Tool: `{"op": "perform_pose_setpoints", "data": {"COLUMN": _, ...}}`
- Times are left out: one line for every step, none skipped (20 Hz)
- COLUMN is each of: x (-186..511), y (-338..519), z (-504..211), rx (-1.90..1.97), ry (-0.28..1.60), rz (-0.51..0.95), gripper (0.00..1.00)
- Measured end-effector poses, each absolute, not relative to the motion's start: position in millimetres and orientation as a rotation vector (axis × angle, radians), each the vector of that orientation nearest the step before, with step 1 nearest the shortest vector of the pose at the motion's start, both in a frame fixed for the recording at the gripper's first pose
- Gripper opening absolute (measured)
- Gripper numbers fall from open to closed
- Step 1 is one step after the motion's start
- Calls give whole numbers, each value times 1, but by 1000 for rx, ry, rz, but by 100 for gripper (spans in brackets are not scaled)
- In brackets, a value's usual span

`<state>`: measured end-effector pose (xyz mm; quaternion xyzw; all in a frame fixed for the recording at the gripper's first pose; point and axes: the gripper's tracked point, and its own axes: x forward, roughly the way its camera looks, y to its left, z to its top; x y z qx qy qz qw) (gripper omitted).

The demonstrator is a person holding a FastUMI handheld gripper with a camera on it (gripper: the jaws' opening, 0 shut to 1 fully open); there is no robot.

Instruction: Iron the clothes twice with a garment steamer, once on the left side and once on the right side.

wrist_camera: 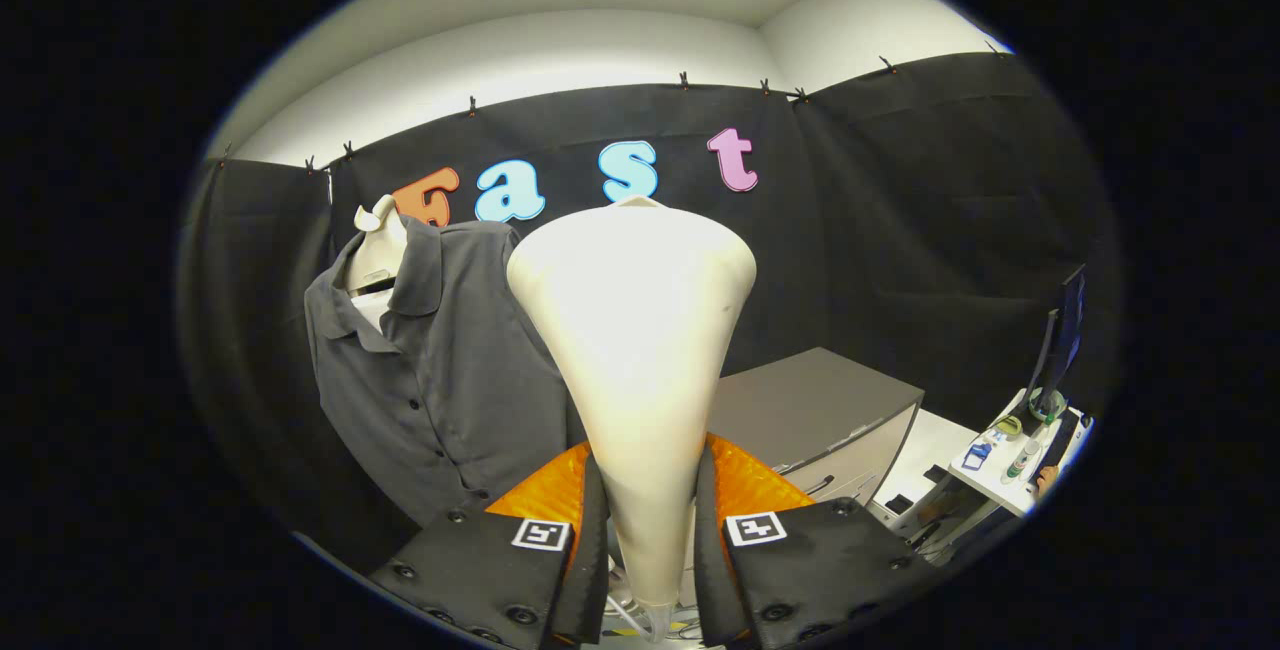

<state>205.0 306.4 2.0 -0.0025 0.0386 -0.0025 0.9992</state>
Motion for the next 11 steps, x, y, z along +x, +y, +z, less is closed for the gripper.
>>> {"op": "perform_pose_setpoints", "data": {"x": 203, "y": 304, "z": 5, "rx": -4, "ry": 68, "rz": -11, "gripper": 43}}
{"op": "perform_pose_setpoints", "data": {"x": 202, "y": 303, "z": 7, "rx": -3, "ry": 65, "rz": -15, "gripper": 43}}
{"op": "perform_pose_setpoints", "data": {"x": 201, "y": 302, "z": 8, "rx": -4, "ry": 63, "rz": -14, "gripper": 43}}
{"op": "perform_pose_setpoints", "data": {"x": 200, "y": 303, "z": 8, "rx": -2, "ry": 63, "rz": -13, "gripper": 43}}
{"op": "perform_pose_setpoints", "data": {"x": 201, "y": 302, "z": 8, "rx": -3, "ry": 66, "rz": -12, "gripper": 43}}
{"op": "perform_pose_setpoints", "data": {"x": 202, "y": 304, "z": 7, "rx": -4, "ry": 68, "rz": -11, "gripper": 43}}
{"op": "perform_pose_setpoints", "data": {"x": 202, "y": 303, "z": 6, "rx": -4, "ry": 70, "rz": -12, "gripper": 43}}
{"op": "perform_pose_setpoints", "data": {"x": 204, "y": 304, "z": 6, "rx": -4, "ry": 72, "rz": -11, "gripper": 43}}
{"op": "perform_pose_setpoints", "data": {"x": 204, "y": 305, "z": 6, "rx": -5, "ry": 75, "rz": -9, "gripper": 43}}
{"op": "perform_pose_setpoints", "data": {"x": 203, "y": 305, "z": 5, "rx": -5, "ry": 79, "rz": -7, "gripper": 43}}
{"op": "perform_pose_setpoints", "data": {"x": 203, "y": 305, "z": 5, "rx": -3, "ry": 82, "rz": -5, "gripper": 43}}
